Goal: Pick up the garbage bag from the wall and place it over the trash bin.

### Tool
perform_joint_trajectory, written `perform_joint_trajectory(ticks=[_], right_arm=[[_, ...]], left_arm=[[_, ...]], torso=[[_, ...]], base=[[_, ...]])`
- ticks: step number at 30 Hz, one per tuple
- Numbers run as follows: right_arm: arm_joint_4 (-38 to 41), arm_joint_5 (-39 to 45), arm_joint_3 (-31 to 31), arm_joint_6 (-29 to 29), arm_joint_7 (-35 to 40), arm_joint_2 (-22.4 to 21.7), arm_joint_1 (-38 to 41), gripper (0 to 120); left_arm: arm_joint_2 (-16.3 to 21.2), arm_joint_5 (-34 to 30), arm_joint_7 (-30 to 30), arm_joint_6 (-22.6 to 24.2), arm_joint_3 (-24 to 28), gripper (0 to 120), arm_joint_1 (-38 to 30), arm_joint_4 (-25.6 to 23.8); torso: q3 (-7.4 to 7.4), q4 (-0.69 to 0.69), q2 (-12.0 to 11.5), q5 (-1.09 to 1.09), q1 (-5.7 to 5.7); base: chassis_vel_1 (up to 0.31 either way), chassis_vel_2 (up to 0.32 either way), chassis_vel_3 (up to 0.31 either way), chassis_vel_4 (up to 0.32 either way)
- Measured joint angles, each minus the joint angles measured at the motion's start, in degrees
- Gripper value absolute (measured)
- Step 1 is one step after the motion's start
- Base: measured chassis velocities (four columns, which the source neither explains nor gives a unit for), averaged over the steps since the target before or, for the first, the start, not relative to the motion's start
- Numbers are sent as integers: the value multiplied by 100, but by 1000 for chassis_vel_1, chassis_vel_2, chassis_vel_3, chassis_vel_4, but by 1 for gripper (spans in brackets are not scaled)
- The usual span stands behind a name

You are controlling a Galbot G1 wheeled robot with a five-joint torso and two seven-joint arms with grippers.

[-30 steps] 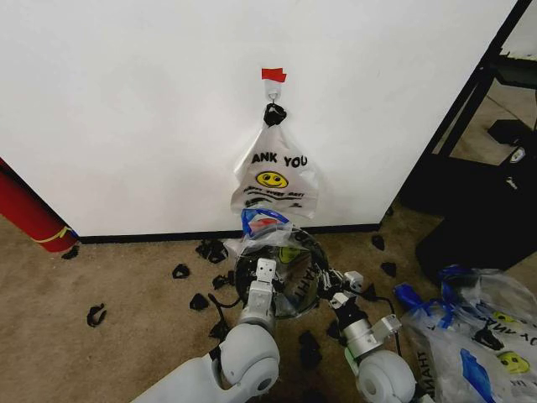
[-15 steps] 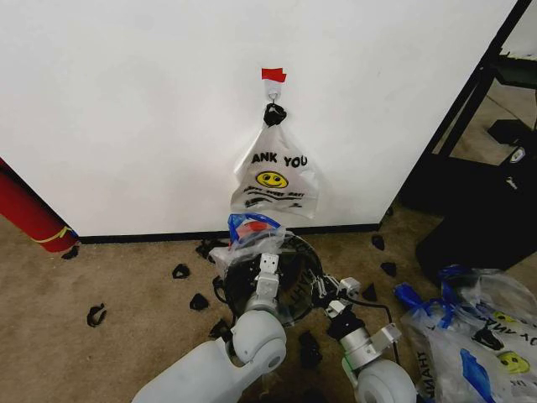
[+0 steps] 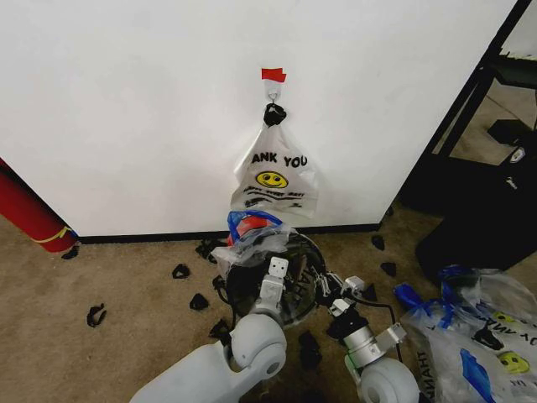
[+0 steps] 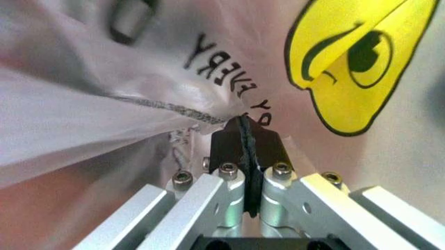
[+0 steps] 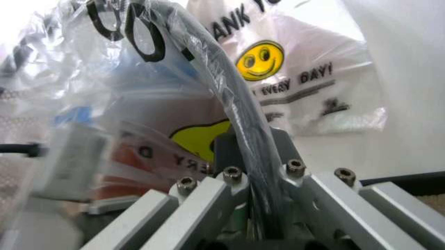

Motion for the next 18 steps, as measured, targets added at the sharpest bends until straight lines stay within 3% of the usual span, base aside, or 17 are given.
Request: perform_joint_trajectory(ticks=[9,18], right_arm=[[-135,-69,-98,-24,285,40,129,0],[3,-67,-213,-53,222,-7,14,0]], left_arm=[[193,347,165,-170,-273,0,367,-230],[-105,481,79,-274,-424,0,158,319]], torso=[[0,0,0,0,0],[0,-1,0,0,0]], base=[[0,0,0,0],[0,0,0,0]])
